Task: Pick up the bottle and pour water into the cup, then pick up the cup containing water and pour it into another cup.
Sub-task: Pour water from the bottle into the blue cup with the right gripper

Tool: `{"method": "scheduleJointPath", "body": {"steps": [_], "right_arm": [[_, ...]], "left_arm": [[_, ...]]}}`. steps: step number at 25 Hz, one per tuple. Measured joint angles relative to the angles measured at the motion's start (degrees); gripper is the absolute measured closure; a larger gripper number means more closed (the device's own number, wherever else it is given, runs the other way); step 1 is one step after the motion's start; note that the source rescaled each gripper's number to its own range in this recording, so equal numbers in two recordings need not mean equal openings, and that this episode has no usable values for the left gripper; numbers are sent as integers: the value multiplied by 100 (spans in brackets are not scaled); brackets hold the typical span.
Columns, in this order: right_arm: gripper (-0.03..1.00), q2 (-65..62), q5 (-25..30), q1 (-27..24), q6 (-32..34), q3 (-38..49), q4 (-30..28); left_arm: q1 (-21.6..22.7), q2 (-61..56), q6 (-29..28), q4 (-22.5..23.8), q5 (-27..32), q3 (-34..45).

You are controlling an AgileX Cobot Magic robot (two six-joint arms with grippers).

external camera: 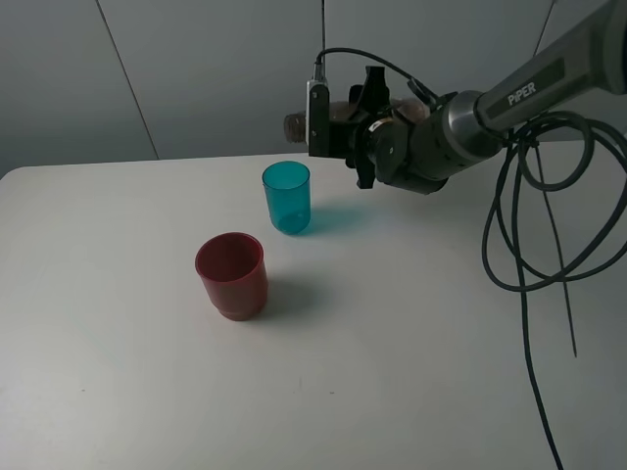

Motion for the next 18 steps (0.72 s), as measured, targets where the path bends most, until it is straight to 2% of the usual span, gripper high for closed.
{"method": "scheduleJointPath", "body": {"steps": [18], "right_arm": [[95, 0, 0, 0, -1147, 0, -361]], "left_arm": [[0, 0, -22, 0, 0, 0]]}}
